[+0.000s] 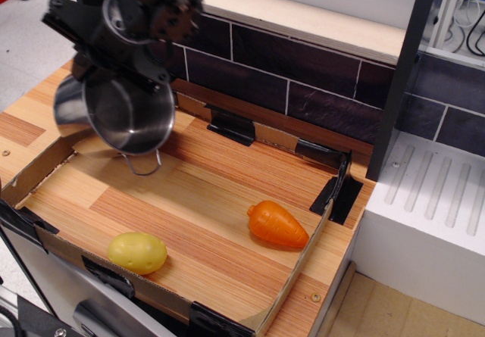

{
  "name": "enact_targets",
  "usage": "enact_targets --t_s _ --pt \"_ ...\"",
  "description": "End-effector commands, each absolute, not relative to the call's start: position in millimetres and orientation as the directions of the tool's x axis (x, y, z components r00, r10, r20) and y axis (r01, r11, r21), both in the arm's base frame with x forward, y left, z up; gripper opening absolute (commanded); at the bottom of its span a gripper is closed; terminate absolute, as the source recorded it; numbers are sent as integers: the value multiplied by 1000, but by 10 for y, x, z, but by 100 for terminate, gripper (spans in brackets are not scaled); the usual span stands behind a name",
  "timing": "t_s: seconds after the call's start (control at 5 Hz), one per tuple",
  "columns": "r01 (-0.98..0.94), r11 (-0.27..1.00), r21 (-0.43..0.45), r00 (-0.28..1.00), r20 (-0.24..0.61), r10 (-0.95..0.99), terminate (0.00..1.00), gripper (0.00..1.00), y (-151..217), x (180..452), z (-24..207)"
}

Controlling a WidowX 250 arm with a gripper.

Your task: Topple metal pot

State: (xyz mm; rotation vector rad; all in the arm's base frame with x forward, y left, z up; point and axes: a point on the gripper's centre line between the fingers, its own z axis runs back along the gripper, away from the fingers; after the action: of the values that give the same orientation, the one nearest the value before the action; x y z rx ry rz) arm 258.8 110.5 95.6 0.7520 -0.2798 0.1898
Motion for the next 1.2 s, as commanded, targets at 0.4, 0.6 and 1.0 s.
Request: enact_targets --t_s 0.4,0.6,1.0 --pt "-203 626 753 979 149 139 0 100 932 2745 907" --pt "-249 640 727 968 198 151 0 100 957 2754 969" --pt "-229 792 566 973 97 211 0 100 980 2694 1309"
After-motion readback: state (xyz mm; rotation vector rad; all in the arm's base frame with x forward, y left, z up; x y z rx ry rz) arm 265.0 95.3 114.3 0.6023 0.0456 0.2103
